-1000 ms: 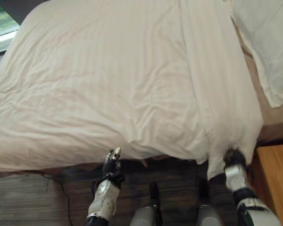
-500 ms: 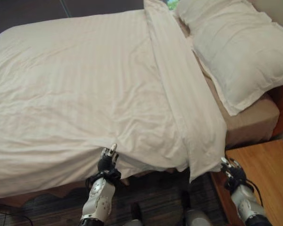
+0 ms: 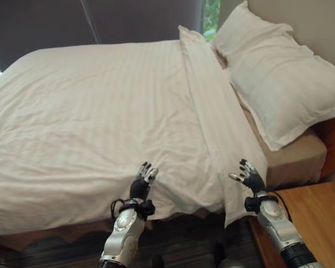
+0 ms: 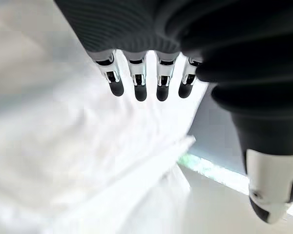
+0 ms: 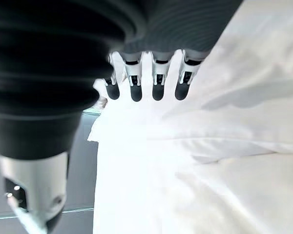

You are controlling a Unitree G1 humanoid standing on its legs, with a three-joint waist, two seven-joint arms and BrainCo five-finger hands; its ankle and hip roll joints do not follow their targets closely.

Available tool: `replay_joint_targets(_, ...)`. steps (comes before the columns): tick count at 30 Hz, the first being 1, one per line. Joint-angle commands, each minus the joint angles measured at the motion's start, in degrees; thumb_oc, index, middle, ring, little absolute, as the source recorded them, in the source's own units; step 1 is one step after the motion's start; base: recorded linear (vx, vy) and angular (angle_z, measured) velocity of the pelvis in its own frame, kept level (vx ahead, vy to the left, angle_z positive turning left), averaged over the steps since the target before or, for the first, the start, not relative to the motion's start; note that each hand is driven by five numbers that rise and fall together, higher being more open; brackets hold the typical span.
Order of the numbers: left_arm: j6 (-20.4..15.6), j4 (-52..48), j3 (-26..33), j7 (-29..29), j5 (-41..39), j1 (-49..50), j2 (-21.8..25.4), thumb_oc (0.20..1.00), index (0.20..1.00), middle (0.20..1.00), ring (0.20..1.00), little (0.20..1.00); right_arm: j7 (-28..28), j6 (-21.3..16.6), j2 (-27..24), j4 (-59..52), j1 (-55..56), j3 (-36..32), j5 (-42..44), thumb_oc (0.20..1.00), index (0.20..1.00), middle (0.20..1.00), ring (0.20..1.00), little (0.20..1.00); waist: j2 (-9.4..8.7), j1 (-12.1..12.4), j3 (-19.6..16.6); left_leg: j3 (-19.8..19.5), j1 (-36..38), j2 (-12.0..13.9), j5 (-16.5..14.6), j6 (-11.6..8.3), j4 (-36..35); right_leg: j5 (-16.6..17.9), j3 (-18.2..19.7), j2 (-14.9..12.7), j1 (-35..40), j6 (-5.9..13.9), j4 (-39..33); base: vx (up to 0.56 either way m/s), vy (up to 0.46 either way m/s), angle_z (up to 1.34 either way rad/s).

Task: Making the bed.

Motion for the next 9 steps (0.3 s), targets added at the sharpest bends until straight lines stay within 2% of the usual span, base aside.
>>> replay_joint_targets(1, -3.2, -1.8, 3.7, 1.5, 5.8, -4.1, 2.7, 1.000, 1.000, 1.000, 1.000, 1.000, 0.2, -2.4, -0.1, -2.5, -3.0, -1.1, -1.2, 1.000, 1.000, 1.000, 1.000, 1.000, -0.33, -0.1, 0.4, -2.4, 5.6, 1.7, -6.0, -0.29, 0.8, -4.0, -0.9, -3.8, 0.3, 2.91, 1.1, 0.00, 0.005, -0.03)
replay_joint_targets(2, -3.2, -1.8, 3.8, 1.5, 5.8, -4.0, 2.6, 1.000, 1.000, 1.000, 1.000, 1.000, 0.2, -2.4, -0.1, -2.5, -3.1, -1.0, -1.2, 1.000, 1.000, 1.000, 1.000, 1.000, -0.35, -0.1, 0.5, -2.4, 5.7, 1.7, -6.0, -0.29, 0.8, -4.0, -0.9, -3.8, 0.3, 2.91, 1.1, 0.00, 0.012, -0.03)
replay_joint_targets(6, -3.6, -2.1, 7.7, 4.8, 17.4, -2.9, 6.5, 1.000, 1.000, 1.000, 1.000, 1.000, 0.7, -2.7, -0.7, -3.8, -2.3, -1.3, -0.9, 1.000, 1.000, 1.000, 1.000, 1.000, -0.15, 0.3, 0.3, -2.3, 6.1, 1.5, -6.2, -0.22, 0.8, -4.1, -0.8, -3.8, 0.7, 2.92, 1.1, 0.00, 0.000, 0.00)
replay_joint_targets(9, -3.6, -1.5, 8.3, 5.1, 20.7, -1.6, 7.1, 1.000, 1.000, 1.000, 1.000, 1.000, 1.2, -2.8, -1.0, -5.4, -1.6, -1.9, -0.5, 1.000, 1.000, 1.000, 1.000, 1.000, -0.17, 0.4, 0.3, -2.4, 6.2, 1.4, -6.2, -0.16, 0.8, -4.1, -1.1, -4.0, 1.0, 2.93, 1.1, 0.00, 0.004, 0.01)
